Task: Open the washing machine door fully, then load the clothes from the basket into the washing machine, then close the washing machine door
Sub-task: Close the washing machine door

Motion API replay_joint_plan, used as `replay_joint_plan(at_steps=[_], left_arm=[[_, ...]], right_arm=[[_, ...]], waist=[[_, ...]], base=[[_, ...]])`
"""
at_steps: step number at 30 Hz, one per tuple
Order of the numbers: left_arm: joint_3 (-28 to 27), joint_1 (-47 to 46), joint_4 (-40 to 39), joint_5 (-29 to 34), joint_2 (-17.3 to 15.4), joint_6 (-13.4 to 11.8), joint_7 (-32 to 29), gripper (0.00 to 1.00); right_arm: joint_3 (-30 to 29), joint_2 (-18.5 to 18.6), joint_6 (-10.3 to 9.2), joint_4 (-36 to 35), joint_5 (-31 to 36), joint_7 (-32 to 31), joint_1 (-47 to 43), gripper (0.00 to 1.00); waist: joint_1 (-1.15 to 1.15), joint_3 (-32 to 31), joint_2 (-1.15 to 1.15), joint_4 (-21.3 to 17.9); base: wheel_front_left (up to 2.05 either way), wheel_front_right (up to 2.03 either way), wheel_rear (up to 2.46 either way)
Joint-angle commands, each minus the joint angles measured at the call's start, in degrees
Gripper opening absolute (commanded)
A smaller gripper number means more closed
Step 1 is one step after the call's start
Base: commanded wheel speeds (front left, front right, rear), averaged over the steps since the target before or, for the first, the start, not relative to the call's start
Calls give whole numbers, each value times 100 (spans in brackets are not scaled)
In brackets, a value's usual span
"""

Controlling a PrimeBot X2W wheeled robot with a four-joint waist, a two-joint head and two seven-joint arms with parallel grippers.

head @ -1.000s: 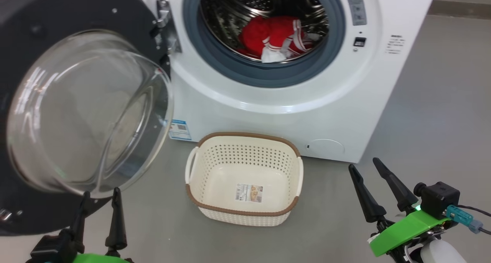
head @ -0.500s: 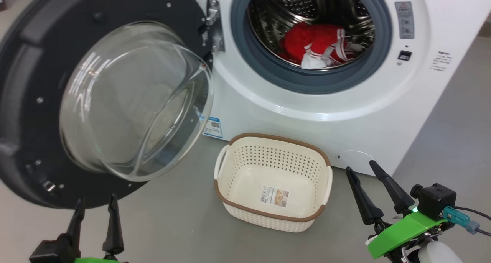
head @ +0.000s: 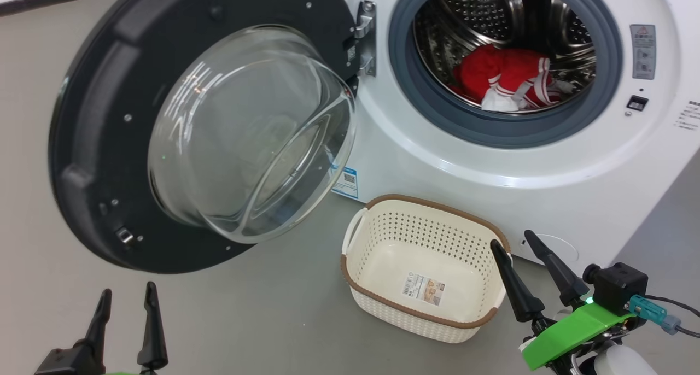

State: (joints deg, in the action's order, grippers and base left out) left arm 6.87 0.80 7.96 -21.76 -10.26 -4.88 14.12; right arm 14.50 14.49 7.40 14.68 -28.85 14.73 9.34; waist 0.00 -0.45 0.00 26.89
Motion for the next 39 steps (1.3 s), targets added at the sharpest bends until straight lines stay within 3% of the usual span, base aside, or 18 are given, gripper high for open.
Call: replay_joint_plan(at_steps=[1,39], left_arm=[[-223,-142,-137,-22,-148,-39,-1,100],[-312,-130,-255,-157,-312,-108,22,100]], right_arm=[[116,24,9,-109,-36,27,10,100],[261,19,9,-73,-54,27,123,100]], waist=[[0,-14,0,109],[0,76,0,199]], base=[[0,0,0],[0,0,0]])
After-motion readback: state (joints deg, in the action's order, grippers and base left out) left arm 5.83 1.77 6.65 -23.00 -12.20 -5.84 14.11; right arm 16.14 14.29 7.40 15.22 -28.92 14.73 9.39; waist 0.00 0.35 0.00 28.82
